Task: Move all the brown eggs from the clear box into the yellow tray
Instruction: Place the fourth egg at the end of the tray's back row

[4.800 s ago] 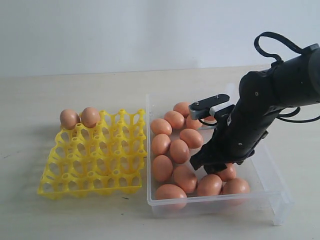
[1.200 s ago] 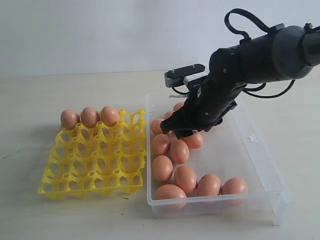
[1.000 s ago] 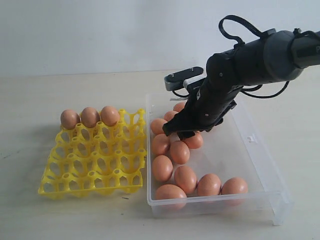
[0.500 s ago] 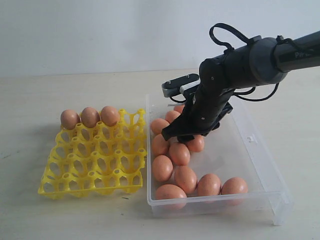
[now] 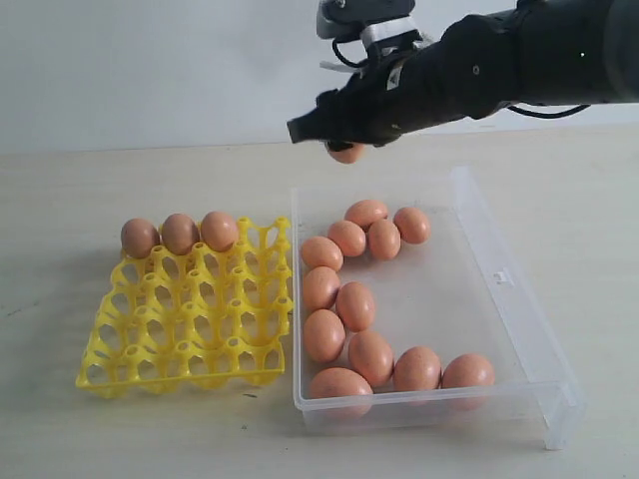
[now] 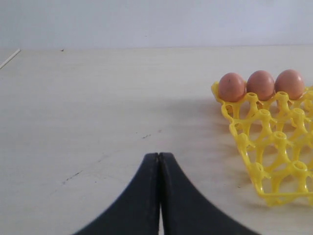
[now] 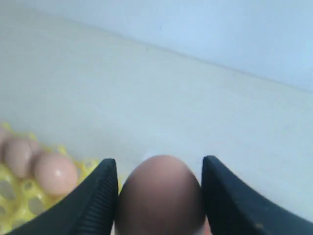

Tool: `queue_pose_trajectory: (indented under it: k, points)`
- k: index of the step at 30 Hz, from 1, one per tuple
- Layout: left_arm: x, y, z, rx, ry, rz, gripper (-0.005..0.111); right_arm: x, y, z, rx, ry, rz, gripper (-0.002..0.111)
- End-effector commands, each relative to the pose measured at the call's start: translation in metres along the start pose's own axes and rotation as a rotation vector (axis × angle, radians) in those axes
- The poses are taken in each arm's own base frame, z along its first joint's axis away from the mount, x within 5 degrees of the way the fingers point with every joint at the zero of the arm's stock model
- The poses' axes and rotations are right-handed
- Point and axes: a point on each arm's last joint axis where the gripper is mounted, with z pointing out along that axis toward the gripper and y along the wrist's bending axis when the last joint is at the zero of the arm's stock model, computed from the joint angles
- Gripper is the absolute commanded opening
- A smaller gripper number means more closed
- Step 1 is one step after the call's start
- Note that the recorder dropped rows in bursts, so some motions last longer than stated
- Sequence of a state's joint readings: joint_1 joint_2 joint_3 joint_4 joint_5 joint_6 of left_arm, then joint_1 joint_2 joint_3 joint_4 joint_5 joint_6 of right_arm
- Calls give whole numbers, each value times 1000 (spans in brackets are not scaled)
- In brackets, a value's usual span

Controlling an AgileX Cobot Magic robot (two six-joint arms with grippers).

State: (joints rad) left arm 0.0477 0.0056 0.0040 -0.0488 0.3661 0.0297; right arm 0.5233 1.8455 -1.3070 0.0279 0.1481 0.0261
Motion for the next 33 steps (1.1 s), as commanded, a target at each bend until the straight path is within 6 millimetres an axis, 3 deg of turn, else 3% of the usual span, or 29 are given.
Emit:
queue_pose_trajectory:
  k: [1, 10, 18, 33]
  points:
    - [-3, -1, -1, 10, -22, -3, 0, -5, 14, 10, -45, -164, 74, 0]
    - [-3, -1, -1, 10, -22, -3, 0, 28, 36, 58, -232, -208, 171, 0]
    - [-3, -1, -1, 10, -22, -3, 0, 62, 40, 91, -285, -169, 159, 0]
    - [-3, -1, -1, 10, -22, -3, 0, 66, 40, 124, -267, -160, 142, 0]
